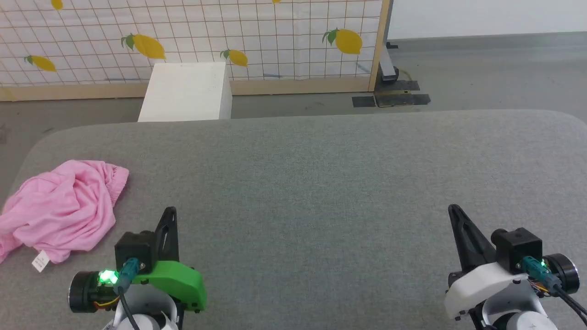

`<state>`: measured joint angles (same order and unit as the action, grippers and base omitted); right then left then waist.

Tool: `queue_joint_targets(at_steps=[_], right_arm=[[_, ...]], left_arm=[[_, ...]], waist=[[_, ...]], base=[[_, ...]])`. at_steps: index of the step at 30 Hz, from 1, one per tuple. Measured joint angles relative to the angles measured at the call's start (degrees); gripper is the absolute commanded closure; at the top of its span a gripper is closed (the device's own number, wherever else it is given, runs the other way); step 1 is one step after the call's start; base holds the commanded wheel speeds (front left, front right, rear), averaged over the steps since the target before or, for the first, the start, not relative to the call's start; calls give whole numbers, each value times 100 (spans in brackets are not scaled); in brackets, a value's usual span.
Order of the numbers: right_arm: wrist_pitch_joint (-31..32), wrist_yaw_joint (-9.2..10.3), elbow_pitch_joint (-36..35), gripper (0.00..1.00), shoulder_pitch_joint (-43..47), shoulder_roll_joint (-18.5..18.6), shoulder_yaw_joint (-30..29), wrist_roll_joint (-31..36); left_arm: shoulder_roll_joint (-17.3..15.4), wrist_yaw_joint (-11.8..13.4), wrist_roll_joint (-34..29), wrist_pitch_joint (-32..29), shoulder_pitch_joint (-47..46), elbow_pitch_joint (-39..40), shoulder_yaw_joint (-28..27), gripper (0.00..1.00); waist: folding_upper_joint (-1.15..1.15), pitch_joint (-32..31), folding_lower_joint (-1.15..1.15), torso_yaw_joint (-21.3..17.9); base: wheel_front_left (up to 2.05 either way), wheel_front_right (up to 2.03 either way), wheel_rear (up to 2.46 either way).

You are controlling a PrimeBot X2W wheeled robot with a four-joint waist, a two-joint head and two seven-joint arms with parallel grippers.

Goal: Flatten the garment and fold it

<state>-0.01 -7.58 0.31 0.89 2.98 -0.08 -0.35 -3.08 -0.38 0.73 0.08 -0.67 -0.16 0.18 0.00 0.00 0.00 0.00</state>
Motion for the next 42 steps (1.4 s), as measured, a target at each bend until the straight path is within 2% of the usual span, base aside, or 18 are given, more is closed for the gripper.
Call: queue_joint_targets(at_steps=[21,22,34,42], right_arm=[[0,0,0,100,0,0,-1,0],[0,0,2,0,2,1,-1,-2],[-44,0,12,0,4,2,-22,-4],[-138,0,26,0,4,2,-37,-4]], left_arm=[[0,0,0,0,0,0,0,100],[0,-1,5,1,-1,-1,3,0],[0,3,38,49,-4,-60,79,0],[-2,101,81,152,-8,-136,133,0]], waist=[[0,0,0,0],[0,0,0,0],[0,3,0,38],[0,-1,0,202]], base=[[0,0,0],[0,0,0],[0,0,0],[0,0,0]])
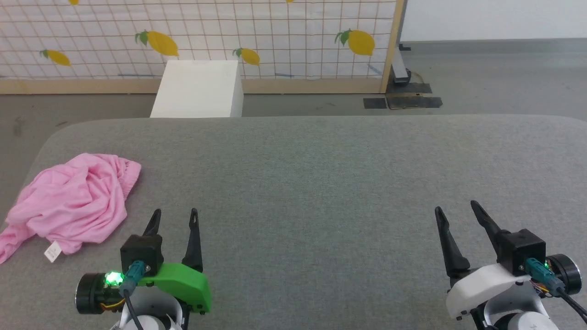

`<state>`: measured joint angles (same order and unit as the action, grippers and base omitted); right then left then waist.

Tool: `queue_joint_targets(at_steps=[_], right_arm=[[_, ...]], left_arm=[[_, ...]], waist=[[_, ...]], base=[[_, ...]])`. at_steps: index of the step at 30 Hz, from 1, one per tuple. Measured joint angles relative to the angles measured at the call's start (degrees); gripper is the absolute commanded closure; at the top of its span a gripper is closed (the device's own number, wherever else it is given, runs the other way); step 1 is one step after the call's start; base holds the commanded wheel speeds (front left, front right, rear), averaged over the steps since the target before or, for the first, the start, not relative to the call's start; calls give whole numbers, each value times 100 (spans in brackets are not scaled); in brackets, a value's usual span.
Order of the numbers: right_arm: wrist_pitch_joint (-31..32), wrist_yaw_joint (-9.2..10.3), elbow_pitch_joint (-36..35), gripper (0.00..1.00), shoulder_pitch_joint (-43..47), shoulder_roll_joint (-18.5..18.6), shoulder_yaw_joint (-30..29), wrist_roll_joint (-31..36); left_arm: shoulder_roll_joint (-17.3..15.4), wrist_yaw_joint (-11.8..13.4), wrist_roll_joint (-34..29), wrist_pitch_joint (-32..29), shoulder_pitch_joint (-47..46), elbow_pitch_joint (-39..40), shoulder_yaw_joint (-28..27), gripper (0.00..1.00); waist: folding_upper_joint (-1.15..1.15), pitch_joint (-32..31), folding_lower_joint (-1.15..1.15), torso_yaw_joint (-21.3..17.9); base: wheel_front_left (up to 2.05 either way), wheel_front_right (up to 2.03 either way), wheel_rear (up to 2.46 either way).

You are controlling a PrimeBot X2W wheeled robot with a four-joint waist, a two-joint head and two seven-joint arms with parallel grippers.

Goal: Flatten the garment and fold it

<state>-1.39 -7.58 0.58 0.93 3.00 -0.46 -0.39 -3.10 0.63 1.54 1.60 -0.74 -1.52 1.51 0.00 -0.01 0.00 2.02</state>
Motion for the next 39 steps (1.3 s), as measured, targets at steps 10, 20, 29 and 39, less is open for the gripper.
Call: queue_joint_targets(at_steps=[10,20,29,39], right_arm=[[-118,0,45,0,2,0,-1,-18],[-238,0,97,0,2,-1,14,-62],[-353,0,125,0,2,-1,30,-73],[-470,0,156,0,2,-1,41,-80]], left_arm=[[-33,123,46,109,-1,-35,24,0],[-69,254,110,235,1,-62,48,0],[-91,356,162,355,2,-88,76,0],[-133,491,307,463,2,-125,110,0]], waist=[[0,-19,0,369],[0,-49,0,849],[0,-61,0,1187],[0,-51,0,1513]], base=[[0,0,0],[0,0,0],[0,0,0],[0,0,0]])
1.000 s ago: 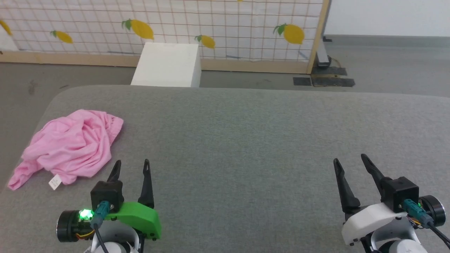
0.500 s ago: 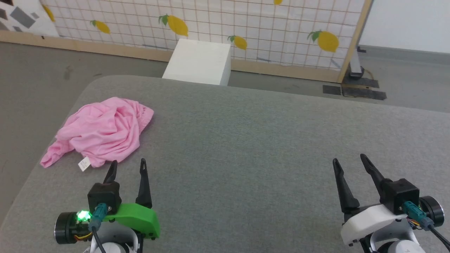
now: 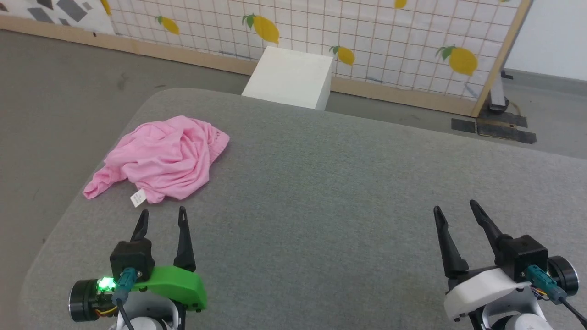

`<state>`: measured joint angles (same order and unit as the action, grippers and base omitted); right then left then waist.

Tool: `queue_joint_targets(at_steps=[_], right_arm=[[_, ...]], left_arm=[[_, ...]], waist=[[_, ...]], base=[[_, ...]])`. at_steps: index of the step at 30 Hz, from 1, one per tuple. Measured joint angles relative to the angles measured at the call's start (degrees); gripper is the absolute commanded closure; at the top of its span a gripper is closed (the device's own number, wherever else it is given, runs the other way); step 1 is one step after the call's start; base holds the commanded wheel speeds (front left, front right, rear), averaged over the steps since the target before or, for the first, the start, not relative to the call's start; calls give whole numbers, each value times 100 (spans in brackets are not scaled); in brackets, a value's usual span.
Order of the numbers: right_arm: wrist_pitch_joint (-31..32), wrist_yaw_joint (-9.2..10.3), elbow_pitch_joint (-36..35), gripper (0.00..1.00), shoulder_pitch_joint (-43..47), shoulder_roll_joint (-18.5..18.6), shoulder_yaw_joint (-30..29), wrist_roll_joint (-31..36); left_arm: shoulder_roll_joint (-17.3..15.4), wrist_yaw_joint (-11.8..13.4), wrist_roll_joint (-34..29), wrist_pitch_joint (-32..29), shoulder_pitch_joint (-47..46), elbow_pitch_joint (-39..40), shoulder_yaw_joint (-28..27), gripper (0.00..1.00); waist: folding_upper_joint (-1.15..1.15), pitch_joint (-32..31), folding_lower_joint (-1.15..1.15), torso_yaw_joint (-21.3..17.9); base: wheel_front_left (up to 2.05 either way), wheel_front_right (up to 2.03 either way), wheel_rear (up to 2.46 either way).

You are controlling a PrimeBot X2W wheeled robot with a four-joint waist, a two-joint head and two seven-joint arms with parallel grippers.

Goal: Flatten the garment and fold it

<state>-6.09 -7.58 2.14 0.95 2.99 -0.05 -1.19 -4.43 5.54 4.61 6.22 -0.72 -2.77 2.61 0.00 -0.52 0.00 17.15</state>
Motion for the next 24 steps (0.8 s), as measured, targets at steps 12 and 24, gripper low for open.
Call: queue_joint_targets(at_steps=[12,24], right_arm=[[-138,0,29,0,-1,-1,46,3],[-253,0,99,0,-1,-2,65,3]], left_arm=[[-60,116,91,148,1,-58,44,0],[-87,311,157,294,4,-93,100,0]], waist=[[0,25,0,385],[0,33,0,696]], base=[[0,0,0],[0,0,0]])
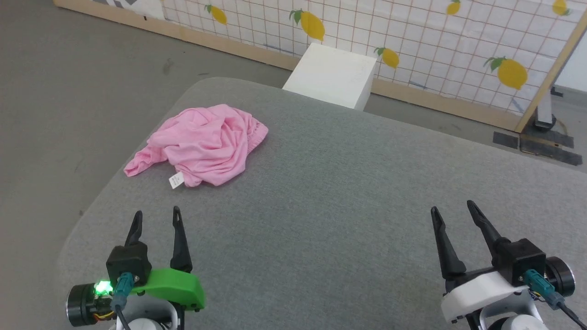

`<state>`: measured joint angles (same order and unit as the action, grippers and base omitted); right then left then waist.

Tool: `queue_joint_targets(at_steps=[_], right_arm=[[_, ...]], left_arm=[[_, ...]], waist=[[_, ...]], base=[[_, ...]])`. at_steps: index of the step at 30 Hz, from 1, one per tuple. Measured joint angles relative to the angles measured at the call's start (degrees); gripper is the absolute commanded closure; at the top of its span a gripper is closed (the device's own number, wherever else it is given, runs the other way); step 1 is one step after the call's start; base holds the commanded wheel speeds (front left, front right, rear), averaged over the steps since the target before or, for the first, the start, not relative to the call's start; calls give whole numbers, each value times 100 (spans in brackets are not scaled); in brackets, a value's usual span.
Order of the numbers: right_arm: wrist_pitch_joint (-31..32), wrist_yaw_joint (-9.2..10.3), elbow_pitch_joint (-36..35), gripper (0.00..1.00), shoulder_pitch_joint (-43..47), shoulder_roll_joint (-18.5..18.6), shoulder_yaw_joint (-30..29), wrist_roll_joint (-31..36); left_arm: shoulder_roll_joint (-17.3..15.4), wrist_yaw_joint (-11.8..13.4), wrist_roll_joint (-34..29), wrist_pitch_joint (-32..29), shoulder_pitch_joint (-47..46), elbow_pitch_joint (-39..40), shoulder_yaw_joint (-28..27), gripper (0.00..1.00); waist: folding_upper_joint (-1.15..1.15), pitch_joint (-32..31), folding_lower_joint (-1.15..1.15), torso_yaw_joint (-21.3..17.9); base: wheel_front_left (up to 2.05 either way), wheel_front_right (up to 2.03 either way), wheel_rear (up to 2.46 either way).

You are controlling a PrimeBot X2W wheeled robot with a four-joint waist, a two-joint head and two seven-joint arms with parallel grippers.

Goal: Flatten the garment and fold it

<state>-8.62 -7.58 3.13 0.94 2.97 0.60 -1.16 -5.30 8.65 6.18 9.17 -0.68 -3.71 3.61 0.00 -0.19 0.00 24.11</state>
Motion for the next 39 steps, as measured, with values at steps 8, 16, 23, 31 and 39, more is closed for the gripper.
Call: queue_joint_targets(at_steps=[8,16,23,31,39], right_arm=[[-100,0,18,0,0,-1,21,1],[-197,0,66,0,0,-1,57,0],[-260,0,94,0,0,-3,88,-1],[-360,0,109,0,24,-5,-33,-8],[-402,0,56,0,49,-7,-194,-25]], left_arm=[[-40,100,48,67,2,-26,63,0],[-114,192,203,158,5,-60,102,0],[-181,304,257,213,10,-63,126,0],[-214,402,347,303,11,-91,202,0],[-265,263,465,309,-217,-326,443,0]], waist=[[0,-15,0,220],[0,-47,0,440],[0,-64,0,624],[0,-79,0,902],[0,-49,0,1287]], base=[[0,0,0],[0,0,0],[0,0,0],[0,0,0],[-8,-8,-8]])
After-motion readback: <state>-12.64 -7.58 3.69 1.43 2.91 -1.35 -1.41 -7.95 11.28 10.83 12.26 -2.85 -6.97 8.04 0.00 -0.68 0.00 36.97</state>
